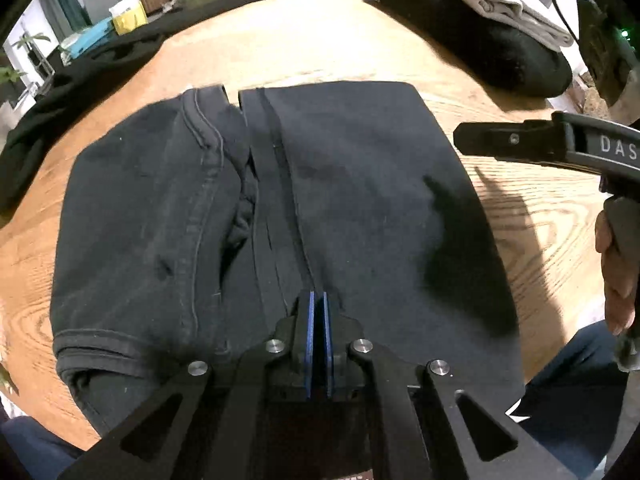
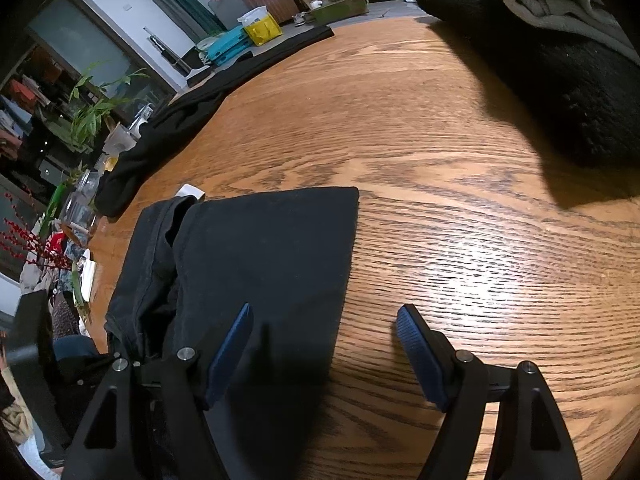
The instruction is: Fold clothes
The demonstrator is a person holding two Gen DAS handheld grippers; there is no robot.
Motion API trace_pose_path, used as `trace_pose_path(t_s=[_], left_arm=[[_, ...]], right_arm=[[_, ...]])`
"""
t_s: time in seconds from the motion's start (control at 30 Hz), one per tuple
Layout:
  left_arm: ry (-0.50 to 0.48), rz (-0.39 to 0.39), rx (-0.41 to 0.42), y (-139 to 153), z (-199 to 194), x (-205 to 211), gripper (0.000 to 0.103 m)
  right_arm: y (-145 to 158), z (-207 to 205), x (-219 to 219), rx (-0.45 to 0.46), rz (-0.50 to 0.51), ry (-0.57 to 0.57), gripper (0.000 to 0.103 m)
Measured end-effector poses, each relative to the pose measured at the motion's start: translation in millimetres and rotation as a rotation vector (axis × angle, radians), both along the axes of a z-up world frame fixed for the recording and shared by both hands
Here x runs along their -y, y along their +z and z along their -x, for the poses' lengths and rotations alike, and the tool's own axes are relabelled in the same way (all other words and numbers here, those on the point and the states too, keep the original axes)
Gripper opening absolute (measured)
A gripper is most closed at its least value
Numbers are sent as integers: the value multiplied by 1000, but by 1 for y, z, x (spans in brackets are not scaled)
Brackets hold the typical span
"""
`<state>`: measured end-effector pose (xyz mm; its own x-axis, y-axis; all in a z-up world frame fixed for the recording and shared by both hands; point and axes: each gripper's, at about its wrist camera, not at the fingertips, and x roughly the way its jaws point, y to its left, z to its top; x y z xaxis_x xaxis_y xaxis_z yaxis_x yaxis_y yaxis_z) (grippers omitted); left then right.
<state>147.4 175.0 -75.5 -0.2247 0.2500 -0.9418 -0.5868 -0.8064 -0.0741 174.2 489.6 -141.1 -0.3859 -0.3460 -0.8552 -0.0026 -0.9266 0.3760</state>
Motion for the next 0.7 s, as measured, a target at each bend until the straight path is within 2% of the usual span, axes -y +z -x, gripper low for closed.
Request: trace_pose_path(t_s=[0.07, 0.27, 0.4, 0.5, 0.53, 0.57, 0.6, 0.63, 0.67, 0.7], left_arm=[[3, -10, 8, 1, 1, 3, 0], [70, -38, 1, 21, 11, 36, 0], [79, -139, 15, 35, 13, 57, 1], [98, -258, 30, 48, 16, 83, 7], [100, -295, 41, 50, 19, 89, 14], [98, -327, 53, 50, 22, 90, 30], [92, -360, 73, 51, 25, 92, 40], [79, -401, 104, 53, 32, 95, 56], [60, -443, 135, 53, 41, 97, 67], [36, -472, 165, 54, 48, 99, 70]], right_arm=[[1, 0, -1, -1, 1, 1, 78], [3, 1, -1, -5, 3, 2, 78], [5, 1, 10, -23, -8, 43, 78], [12, -5, 37, -85, -47, 156, 76], [13, -9, 49, -108, -63, 206, 74], [15, -13, 62, -130, -79, 255, 68], [17, -17, 74, -152, -96, 305, 64], [19, -22, 86, -174, -112, 355, 64], [20, -25, 98, -192, -128, 403, 64], [18, -28, 109, -199, -142, 443, 64]])
